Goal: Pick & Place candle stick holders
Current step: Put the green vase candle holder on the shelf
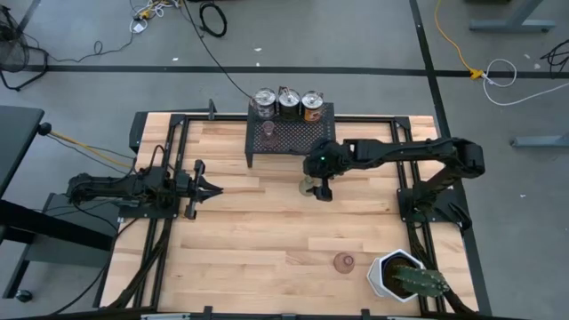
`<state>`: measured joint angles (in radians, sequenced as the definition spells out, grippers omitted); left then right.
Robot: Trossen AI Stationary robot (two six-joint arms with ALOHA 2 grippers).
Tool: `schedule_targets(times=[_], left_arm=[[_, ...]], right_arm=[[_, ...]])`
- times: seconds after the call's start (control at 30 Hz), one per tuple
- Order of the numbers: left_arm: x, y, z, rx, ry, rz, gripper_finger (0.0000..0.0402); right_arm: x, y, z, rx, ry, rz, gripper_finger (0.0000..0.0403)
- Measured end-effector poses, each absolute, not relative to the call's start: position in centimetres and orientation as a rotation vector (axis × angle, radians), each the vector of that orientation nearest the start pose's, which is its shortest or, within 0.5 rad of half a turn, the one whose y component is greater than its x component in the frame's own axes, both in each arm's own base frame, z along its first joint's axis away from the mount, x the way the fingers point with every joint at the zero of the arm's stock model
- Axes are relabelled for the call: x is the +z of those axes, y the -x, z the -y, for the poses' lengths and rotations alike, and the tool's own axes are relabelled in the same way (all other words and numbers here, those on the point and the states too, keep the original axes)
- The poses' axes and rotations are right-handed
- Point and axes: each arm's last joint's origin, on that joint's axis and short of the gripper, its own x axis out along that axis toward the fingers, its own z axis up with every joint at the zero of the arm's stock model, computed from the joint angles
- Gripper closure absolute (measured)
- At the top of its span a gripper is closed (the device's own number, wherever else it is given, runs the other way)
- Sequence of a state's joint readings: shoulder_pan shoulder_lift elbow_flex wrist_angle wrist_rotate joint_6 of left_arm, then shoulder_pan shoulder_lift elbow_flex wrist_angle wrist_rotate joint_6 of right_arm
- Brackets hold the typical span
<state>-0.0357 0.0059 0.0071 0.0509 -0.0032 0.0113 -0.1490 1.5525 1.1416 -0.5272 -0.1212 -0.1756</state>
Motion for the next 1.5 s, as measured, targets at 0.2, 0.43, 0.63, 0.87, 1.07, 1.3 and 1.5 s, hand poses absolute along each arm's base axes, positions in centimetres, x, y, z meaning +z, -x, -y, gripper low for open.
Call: schedule_targets(times=[0.2,0.43,0.63,0.87,1.07,1.3,1.5], left_arm=[[17.0,-9.7,0.3,-0.032,-0.010,0.052,0.0367],[17.0,-9.7,0.3,-0.032,-0.010,0.052,0.0367],[17.0,-9.7,0.3,-0.032,-0.010,0.052,0.0367],[17.0,-9.7,0.3,-0.032,-0.010,0.052,0.0367],[17.0,-9.7,0.3,-0.033,-0.010,0.052,0.0367],[17.0,-9.7,0.3,-0.032,-0.010,0.052,0.0367],[17.0,-9.7,0.3,-0.032,-0.010,0.052,0.0367]], right_arm=[[23.2,-32.3,4.5,0.057,0.050,-0.987,0.0003],[21.8,-32.8,4.8,0.026,0.075,-1.045,0.0003],[21.2,-32.7,4.8,0.010,0.103,-1.052,0.0003],[18.9,-31.4,4.3,0.013,0.106,-1.133,0.0003],[18.4,-31.3,4.3,-0.054,0.161,-1.138,0.0003],[18.7,-31.9,4.3,-0.062,0.164,-1.064,0.0003],[18.9,-32.1,4.4,-0.080,0.141,-1.031,0.0003]])
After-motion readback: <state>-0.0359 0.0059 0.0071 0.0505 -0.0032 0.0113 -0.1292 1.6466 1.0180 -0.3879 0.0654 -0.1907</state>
